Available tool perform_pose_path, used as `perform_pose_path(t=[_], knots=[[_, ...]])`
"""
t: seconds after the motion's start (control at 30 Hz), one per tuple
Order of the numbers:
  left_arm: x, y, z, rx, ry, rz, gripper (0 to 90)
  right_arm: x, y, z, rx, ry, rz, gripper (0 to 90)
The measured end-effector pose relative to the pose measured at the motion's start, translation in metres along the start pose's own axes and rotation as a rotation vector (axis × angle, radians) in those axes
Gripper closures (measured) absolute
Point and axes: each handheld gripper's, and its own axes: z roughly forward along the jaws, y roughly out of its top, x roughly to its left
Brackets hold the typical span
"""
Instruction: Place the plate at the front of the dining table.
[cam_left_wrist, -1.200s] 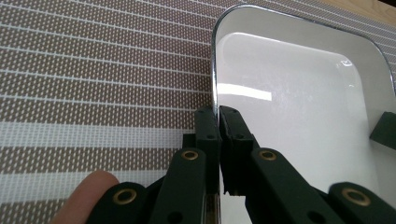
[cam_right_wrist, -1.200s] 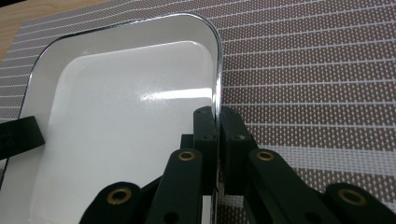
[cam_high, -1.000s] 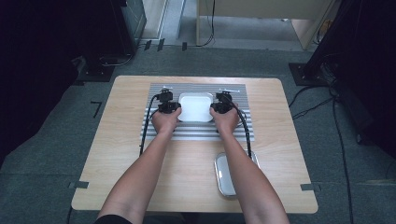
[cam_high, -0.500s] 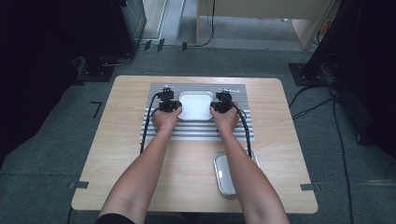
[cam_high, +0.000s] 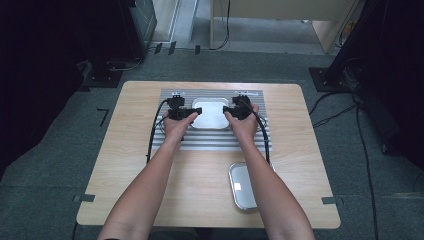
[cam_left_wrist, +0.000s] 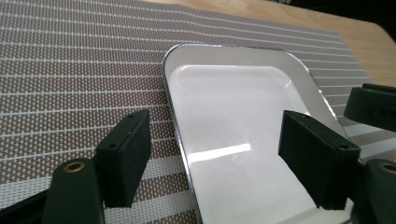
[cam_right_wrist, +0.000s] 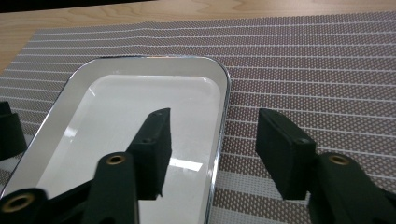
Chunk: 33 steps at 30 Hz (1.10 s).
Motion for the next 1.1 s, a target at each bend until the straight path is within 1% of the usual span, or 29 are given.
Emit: perform_pose_path(t=[0.07,0.1,0.13,0.2,0.23,0.27,0.33,0.47,0.57,0.7,0.83,0.87,0.9,0.93,1.03,1.07,1.1], knots=[[0.000,0.000,-0.004,0.000,0.009,0.012,22.3,-0.002,0.000,-0.007,-0.015,0.009,-0.020,40.4],[0.000,0.000,-0.004,0.000,0.009,0.012,21.0,-0.003,0.000,-0.010,-0.028,0.019,-0.017,37.2],[0.002,-0.001,-0.010,-0.008,-0.001,0.005,19.4,-0.005,-0.001,-0.013,-0.028,0.023,-0.033,33.2],[0.002,-0.003,-0.015,-0.024,-0.022,0.001,18.3,-0.007,-0.003,-0.017,-0.021,0.022,-0.054,33.0],[0.002,-0.003,-0.015,-0.024,-0.022,0.001,18.2,-0.007,-0.003,-0.017,-0.021,0.022,-0.054,33.0],[0.001,-0.004,-0.019,-0.034,-0.034,0.011,18.2,-0.009,-0.004,-0.022,-0.021,0.009,-0.064,32.8],[0.000,-0.007,-0.022,-0.039,-0.035,0.023,18.2,-0.011,-0.006,-0.027,-0.024,0.018,-0.062,32.3],[0.000,-0.012,-0.027,-0.053,-0.033,0.026,18.2,-0.015,-0.014,-0.034,-0.015,0.018,-0.109,29.0],[0.002,-0.016,-0.031,-0.060,-0.045,0.017,18.2,-0.019,-0.019,-0.038,-0.020,0.034,-0.103,27.3],[0.003,-0.020,-0.039,-0.073,-0.034,0.031,18.3,-0.022,-0.026,-0.046,-0.029,0.038,-0.109,26.2],[0.003,-0.024,-0.044,-0.081,-0.037,0.042,18.3,-0.026,-0.029,-0.052,-0.037,0.040,-0.109,26.4],[0.003,-0.025,-0.046,-0.084,-0.047,0.039,18.3,-0.026,-0.029,-0.054,-0.037,0.036,-0.110,26.5],[0.004,-0.026,-0.050,-0.084,-0.076,0.019,18.3,-0.028,-0.031,-0.058,-0.038,0.036,-0.119,26.4],[0.004,-0.027,-0.052,-0.088,-0.084,0.018,18.3,-0.028,-0.032,-0.060,-0.040,0.033,-0.121,26.5],[0.002,-0.029,-0.057,-0.096,-0.085,0.030,18.3,-0.031,-0.035,-0.066,-0.040,0.034,-0.131,26.5],[0.001,-0.030,-0.061,-0.098,-0.088,0.041,18.4,-0.032,-0.036,-0.068,-0.042,0.034,-0.129,26.7],[0.001,-0.030,-0.061,-0.098,-0.088,0.041,18.3,-0.032,-0.036,-0.068,-0.042,0.034,-0.129,26.7]])
